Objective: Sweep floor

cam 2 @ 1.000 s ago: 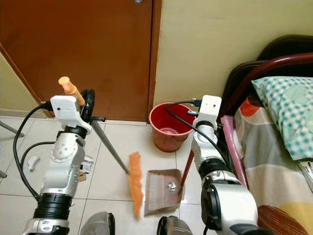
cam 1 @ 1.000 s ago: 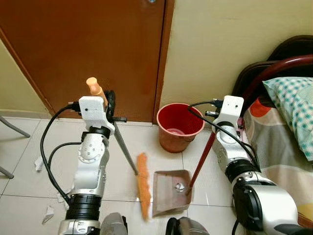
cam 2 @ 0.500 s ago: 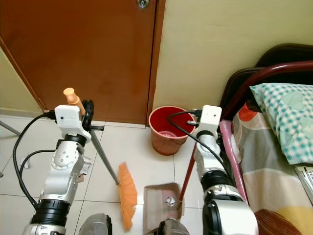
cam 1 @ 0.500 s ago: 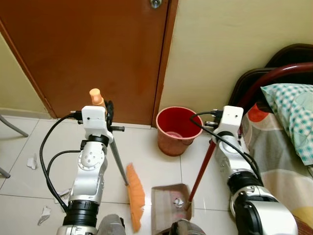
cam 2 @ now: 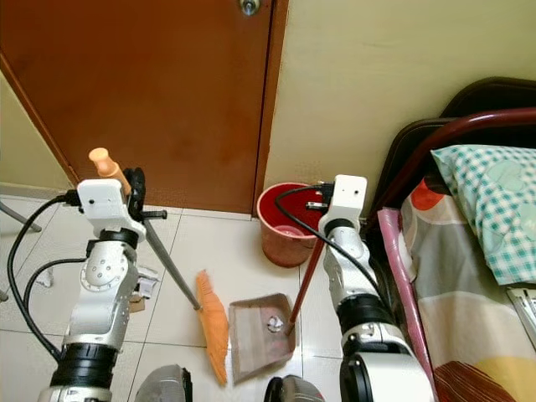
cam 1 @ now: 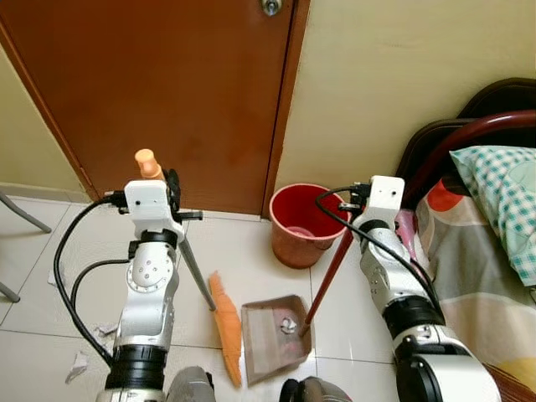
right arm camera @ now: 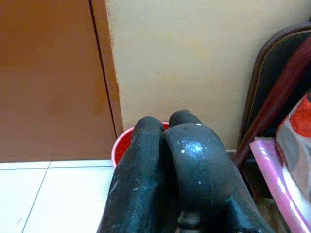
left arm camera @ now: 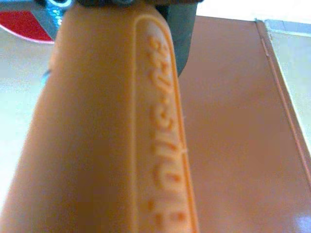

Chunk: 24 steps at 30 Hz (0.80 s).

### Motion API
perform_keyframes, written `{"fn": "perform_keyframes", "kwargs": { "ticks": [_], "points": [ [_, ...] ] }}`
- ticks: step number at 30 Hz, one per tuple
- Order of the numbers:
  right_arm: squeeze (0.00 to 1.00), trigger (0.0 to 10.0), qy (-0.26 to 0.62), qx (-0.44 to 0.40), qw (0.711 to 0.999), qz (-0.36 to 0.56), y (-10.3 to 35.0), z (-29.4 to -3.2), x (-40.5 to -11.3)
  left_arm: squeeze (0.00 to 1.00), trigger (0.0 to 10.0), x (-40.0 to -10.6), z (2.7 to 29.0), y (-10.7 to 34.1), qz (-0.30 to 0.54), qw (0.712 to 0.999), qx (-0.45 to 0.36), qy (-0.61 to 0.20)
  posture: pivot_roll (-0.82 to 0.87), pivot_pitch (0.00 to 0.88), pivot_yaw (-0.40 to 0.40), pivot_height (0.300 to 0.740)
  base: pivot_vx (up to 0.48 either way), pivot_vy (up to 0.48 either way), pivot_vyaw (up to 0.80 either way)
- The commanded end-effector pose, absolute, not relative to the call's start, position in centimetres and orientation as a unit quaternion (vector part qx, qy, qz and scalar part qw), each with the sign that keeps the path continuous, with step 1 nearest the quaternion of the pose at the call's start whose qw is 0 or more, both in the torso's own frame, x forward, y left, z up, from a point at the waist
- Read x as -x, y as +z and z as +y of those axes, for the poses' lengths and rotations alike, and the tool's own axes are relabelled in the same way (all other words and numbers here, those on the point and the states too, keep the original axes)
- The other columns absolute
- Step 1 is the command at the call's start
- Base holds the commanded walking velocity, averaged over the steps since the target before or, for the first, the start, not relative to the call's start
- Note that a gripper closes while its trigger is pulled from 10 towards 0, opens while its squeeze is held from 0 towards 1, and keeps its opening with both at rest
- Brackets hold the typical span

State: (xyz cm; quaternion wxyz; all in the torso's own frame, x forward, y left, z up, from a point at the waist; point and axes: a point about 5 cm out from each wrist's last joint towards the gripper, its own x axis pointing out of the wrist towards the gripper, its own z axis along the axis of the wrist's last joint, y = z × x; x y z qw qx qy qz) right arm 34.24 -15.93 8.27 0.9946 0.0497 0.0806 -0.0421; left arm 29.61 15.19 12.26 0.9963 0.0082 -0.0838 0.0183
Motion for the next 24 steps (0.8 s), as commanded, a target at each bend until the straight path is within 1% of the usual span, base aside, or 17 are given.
{"fn": "perform_keyframes", "kwargs": {
  "ticks": [1,4,5,7,10,18,23,24],
  "points": [
    [0.00,10.0,-0.045,-0.060,0.995,0.064,9.3,-16.1,-34.4,0.00,10.0,-29.5,14.5,12.5,-0.092,0.996,-0.014,0.006,0.12,0.015,-0.078,0.740,0.000,0.000,0.00],
    [0.00,10.0,-0.029,-0.069,0.996,0.055,9.9,-16.0,-34.0,0.00,10.0,-29.3,14.5,12.3,-0.088,0.996,-0.018,0.009,0.11,0.014,-0.083,0.740,0.000,0.000,0.00],
    [0.00,10.0,-0.022,-0.048,0.998,0.044,10.1,-16.3,-33.9,0.00,10.0,-29.3,14.7,12.2,-0.085,0.996,-0.018,0.014,0.11,0.020,-0.086,0.740,0.000,0.000,0.00],
    [0.00,10.0,-0.022,-0.044,0.998,0.041,10.2,-16.3,-33.9,0.00,10.0,-29.2,14.7,12.2,-0.084,0.996,-0.018,0.015,0.11,0.020,-0.086,0.740,0.000,0.000,0.00],
    [0.00,10.0,-0.035,-0.057,0.996,0.057,9.5,-16.8,-33.5,0.00,10.0,-28.6,14.8,11.9,-0.081,0.996,-0.022,0.019,0.13,0.013,-0.119,0.740,0.000,0.000,0.00],
    [0.00,10.0,0.000,-0.051,0.996,0.072,9.5,-15.8,-33.7,0.00,10.0,-28.3,14.9,12.1,-0.084,0.995,-0.014,0.045,0.16,0.037,-0.189,0.740,0.000,0.000,0.00],
    [0.00,10.0,0.007,-0.041,0.998,0.053,10.2,-15.6,-34.0,0.00,10.0,-28.2,14.6,12.2,-0.086,0.995,-0.010,0.048,0.17,0.044,-0.195,0.740,0.000,0.000,0.00],
    [0.00,10.0,0.002,-0.043,0.998,0.053,10.1,-15.7,-33.9,0.00,10.0,-28.1,14.5,12.2,-0.084,0.995,-0.008,0.046,0.16,0.047,-0.186,0.740,0.000,0.000,0.00]
  ]
}}
